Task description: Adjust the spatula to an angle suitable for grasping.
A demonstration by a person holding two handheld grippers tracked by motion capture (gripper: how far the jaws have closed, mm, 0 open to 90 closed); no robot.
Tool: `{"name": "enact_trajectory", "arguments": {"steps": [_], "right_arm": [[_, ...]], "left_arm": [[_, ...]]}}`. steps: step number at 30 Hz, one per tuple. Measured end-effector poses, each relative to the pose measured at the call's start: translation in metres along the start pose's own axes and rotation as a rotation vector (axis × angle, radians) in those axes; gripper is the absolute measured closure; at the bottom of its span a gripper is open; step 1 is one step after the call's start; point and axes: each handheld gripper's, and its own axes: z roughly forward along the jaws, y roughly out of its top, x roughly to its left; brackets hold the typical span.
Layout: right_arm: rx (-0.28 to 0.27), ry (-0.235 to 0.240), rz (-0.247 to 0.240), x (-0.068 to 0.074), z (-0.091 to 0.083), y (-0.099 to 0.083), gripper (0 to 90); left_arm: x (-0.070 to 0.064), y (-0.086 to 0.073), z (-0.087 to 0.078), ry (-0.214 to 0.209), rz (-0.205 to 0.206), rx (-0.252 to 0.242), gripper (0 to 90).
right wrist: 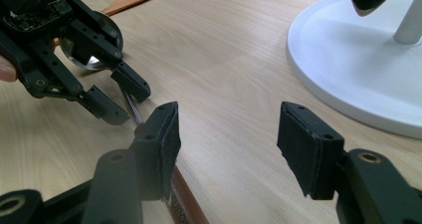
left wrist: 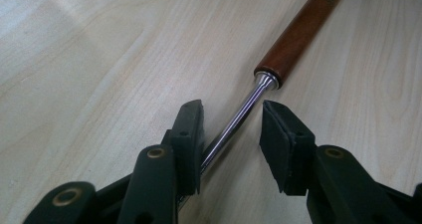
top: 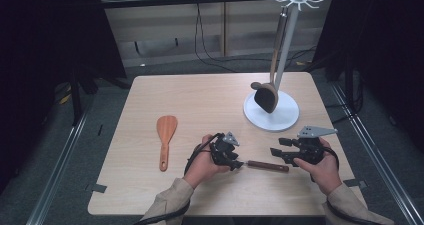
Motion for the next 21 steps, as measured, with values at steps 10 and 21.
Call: {"name": "enact_trajectory", "arguments": {"steps": [10,21], "right_arm": [[0.000,-0.007,0.014,-0.0011,-0.0001,-0.0008,42.0],[-0.007,-0.016,0.023,-0.0020,-0.0024,0.0009,42.6]], "left_arm": [[-0.0015,-0.0014,0.0002,0.009,-0.017,-0.014,65.7],[-0.0063,0.0027,-0.0009,0.032,-0.016,0.013,68.3]]}}
